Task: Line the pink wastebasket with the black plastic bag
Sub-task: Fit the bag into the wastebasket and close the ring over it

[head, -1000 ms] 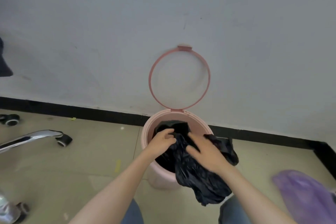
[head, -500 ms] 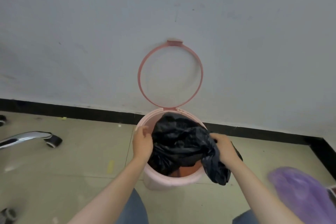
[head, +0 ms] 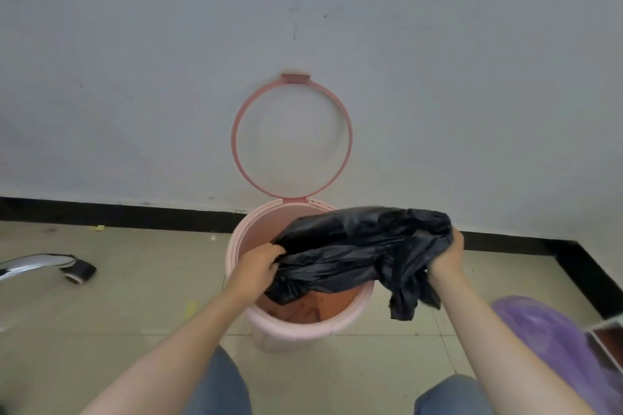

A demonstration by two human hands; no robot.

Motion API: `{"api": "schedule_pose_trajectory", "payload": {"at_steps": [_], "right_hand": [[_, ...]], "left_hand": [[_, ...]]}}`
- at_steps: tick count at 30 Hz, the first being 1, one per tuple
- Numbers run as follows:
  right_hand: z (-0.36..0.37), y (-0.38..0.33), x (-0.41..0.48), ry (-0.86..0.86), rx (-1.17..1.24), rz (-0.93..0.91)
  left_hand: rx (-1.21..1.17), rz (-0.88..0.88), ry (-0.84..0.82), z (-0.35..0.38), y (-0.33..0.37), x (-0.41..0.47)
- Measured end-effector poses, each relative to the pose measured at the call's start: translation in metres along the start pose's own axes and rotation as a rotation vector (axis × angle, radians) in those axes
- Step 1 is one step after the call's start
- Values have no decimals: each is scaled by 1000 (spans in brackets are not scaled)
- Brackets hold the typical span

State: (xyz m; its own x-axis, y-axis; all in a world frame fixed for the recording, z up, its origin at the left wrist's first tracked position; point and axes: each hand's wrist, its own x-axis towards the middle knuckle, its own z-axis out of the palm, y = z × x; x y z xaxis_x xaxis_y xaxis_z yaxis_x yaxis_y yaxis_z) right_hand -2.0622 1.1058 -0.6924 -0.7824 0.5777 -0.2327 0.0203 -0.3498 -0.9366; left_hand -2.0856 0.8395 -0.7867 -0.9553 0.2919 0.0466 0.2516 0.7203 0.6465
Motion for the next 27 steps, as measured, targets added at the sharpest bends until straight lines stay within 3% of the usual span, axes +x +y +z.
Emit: {"api": "schedule_pose_trajectory", "payload": {"at_steps": [3,8,11,14,16,20,22,24,27], "right_hand": [[-4,-7,5,-38,-73,-8],[7,11,-4,-246,-149,60],[14,29,-18,-439,-587,-162],[22,46,-29,-741,-1104,-432],[24,49,-33,-881,-1190,-418],[14,42,-25,-808,-1174,-318],[3,33,-21,-694,-1152,-406],[-11,29,-16,-617,-1313,-480],[-27,32,-14,-690,-1466,-334]], "left_hand": [[183,4,-85,-10,-28,3],[15,-45,-28,-20,-13,14],[-151,43,64,-25,9,6],[-126,101,-263,-10,33,-10],[-155,27,-460,6,40,-16],[-113,-111,-615,21,50,-26],[-93,-89,-519,19,55,-26],[-46,-113,-309,13,55,-24],[-159,-212,39,7,54,-24]]}}
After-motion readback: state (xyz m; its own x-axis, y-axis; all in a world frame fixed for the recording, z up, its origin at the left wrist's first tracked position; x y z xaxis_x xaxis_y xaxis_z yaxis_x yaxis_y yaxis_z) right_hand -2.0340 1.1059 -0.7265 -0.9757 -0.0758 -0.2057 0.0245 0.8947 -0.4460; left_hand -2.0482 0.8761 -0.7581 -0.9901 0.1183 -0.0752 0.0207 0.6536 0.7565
